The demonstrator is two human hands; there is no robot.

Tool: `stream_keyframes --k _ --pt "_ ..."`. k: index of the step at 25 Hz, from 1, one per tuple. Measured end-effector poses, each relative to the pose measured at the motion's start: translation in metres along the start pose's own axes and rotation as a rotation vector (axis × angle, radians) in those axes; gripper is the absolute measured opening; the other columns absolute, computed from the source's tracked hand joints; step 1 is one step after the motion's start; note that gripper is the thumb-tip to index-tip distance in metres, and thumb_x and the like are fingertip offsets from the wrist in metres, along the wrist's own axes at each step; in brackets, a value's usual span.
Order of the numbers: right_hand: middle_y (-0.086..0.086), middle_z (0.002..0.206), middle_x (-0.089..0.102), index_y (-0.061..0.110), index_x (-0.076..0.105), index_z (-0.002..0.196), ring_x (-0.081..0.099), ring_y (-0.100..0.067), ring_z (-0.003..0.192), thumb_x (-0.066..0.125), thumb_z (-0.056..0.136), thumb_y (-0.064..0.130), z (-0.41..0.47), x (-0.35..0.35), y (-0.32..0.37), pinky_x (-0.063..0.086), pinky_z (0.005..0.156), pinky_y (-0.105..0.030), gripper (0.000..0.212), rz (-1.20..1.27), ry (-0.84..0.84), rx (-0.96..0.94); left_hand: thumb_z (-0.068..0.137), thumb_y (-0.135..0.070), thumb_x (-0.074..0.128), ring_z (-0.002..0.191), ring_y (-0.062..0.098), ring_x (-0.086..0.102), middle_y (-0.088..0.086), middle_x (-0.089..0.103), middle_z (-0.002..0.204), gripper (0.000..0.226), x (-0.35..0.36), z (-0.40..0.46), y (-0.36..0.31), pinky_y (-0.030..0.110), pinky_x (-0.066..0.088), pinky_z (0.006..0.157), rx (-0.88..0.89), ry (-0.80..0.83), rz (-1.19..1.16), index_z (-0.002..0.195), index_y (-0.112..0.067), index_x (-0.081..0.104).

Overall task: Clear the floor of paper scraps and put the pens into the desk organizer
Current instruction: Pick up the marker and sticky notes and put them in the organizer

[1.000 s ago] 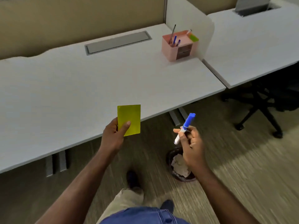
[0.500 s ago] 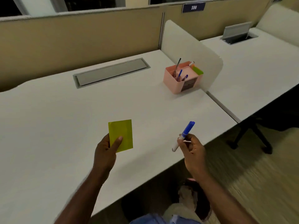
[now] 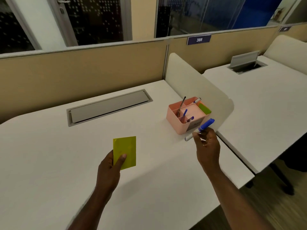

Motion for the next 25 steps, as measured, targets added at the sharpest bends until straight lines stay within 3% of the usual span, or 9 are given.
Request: stream_keyframes --k 5,10,13,16,20,25 --pt "0.0 0.095 0.063 0.004 0.059 0.106 0.06 -0.013 0.087 0.065 0.086 0.011 0.125 0.004 -0.008 0.038 0.07 0.005 0.022 -0.038 -0.132 -0.081 0.089 -0.027 0.062 0.082 0.024 0.061 0.005 0.067 0.085 0.005 0.04 0.038 -0.004 0.032 0.044 0.067 0.049 -0.049 0.163 0.085 -0.024 0.063" --pt "-0.016 0.101 0.07 0.0 0.061 0.105 0.065 -0.024 0.094 0.065 0.085 0.007 0.212 0.048 -0.047 0.041 0.082 -0.02 0.022 -0.234 -0.029 -0.046 0.078 -0.043 0.055 0.082 0.023 0.058 0.001 0.063 0.082 0.022 0.07 0.054 0.004 0.037 0.044 0.067 0.087 -0.061 0.27 0.081 -0.022 0.062" --pt "-0.019 0.102 0.07 0.0 0.062 0.103 0.064 -0.03 0.097 0.065 0.085 0.008 0.237 0.071 -0.063 0.043 0.086 -0.028 0.02 -0.331 0.054 -0.041 0.078 -0.044 0.054 0.084 0.016 0.055 -0.005 0.061 0.083 0.02 0.08 0.057 0.008 0.032 0.041 0.066 0.112 -0.063 0.365 0.081 -0.026 0.061" --pt "-0.017 0.102 0.07 0.002 0.062 0.103 0.064 -0.03 0.095 0.065 0.087 0.014 0.251 0.086 -0.08 0.038 0.083 -0.027 0.02 -0.43 0.148 -0.03 0.076 -0.055 0.049 0.088 0.009 0.05 -0.012 0.056 0.087 0.021 0.086 0.062 0.009 0.034 0.041 0.07 0.161 -0.053 0.478 0.081 -0.036 0.055" --pt "-0.017 0.102 0.07 0.002 0.063 0.103 0.063 -0.027 0.092 0.063 0.088 0.018 0.258 0.095 -0.093 0.034 0.082 -0.026 0.022 -0.513 0.188 -0.016 0.076 -0.058 0.04 0.09 0.015 0.048 -0.017 0.052 0.092 0.037 0.094 0.071 0.011 0.04 0.043 0.076 0.195 -0.017 0.589 0.089 -0.03 0.06" --pt "-0.017 0.102 0.069 0.002 0.063 0.104 0.053 -0.015 0.083 0.064 0.087 0.015 0.255 0.089 -0.098 0.033 0.078 -0.022 0.021 -0.514 0.19 0.006 0.077 -0.058 0.04 0.09 0.015 0.048 -0.02 0.051 0.093 0.031 0.101 0.074 0.006 0.041 0.043 0.078 0.201 -0.005 0.603 0.088 -0.035 0.056"
Point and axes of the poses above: each hand's wrist, its own z-axis towards the middle knuckle, its own x-axis out of the palm, y = z × x, the point moved 7 cm from there along z, towards the middle knuckle
